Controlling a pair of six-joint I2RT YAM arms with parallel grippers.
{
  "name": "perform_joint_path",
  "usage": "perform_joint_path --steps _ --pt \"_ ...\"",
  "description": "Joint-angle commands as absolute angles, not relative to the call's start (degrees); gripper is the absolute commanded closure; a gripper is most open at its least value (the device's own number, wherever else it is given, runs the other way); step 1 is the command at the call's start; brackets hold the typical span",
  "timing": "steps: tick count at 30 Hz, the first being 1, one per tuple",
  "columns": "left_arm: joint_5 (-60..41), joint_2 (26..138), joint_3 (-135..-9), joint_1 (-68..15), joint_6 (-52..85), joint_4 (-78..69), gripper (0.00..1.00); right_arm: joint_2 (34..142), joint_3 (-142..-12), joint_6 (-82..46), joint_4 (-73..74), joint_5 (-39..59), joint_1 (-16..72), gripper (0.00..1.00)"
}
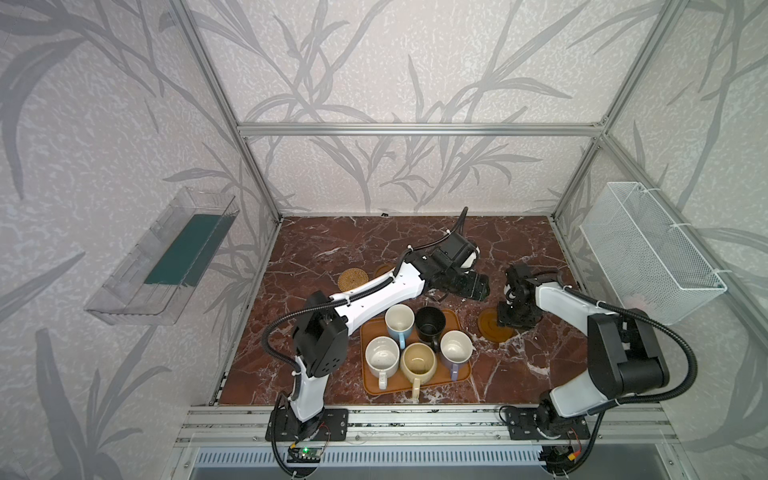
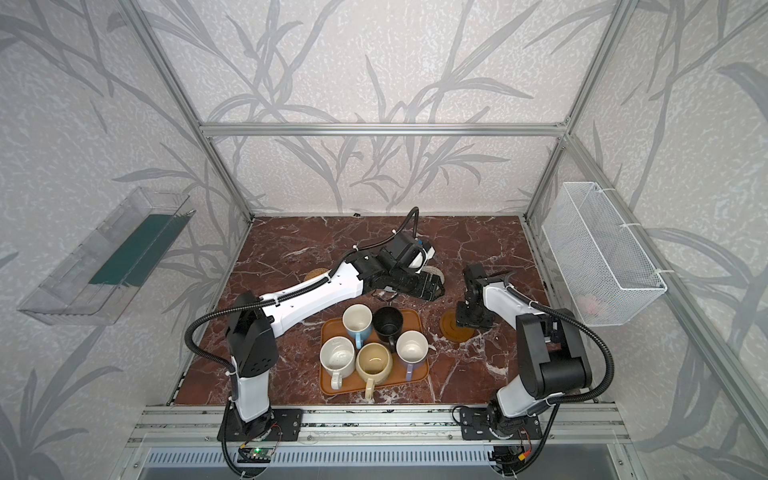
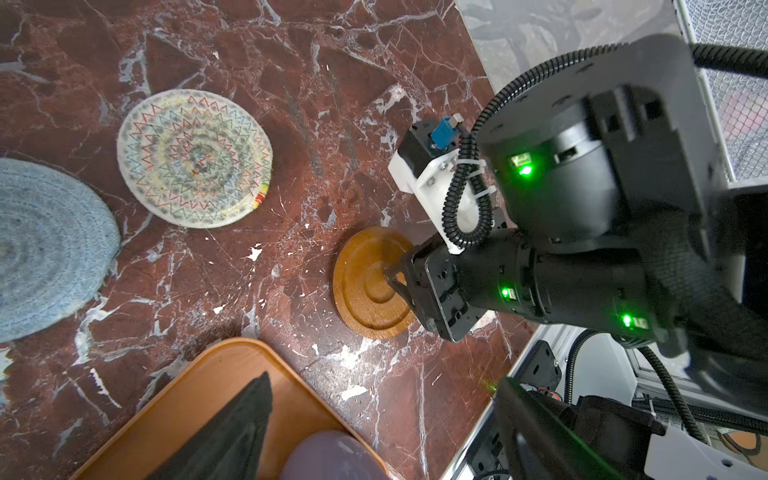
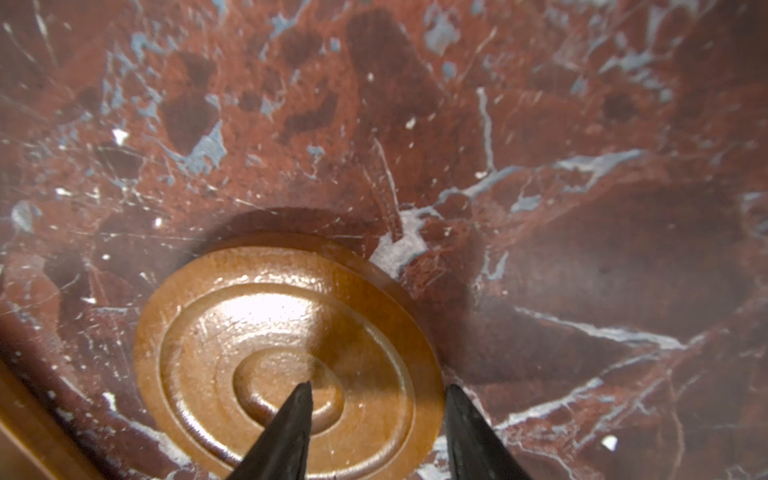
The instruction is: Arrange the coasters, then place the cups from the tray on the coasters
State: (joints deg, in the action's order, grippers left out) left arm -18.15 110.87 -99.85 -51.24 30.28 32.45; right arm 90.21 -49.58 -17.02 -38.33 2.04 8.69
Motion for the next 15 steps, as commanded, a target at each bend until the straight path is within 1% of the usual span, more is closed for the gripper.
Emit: perform_joint_path --steps 1,7,15 --pt "-17.83 108.55 -98.56 -50.89 31.05 31.22 0.13 91.73 -51.41 -16.32 -41.06 0.02 9.05 0.52" --pt "-17.83 107.56 -97.03 -50.37 31.89 29.68 0.13 93.55 -52.94 -16.16 -43.03 -3.15 9.66 0.56" --pt "-17.53 105.93 -94.56 -49.5 32.55 28.06 0.13 96.3 -56.17 -16.08 -44.21 -6.13 9.67 0.58"
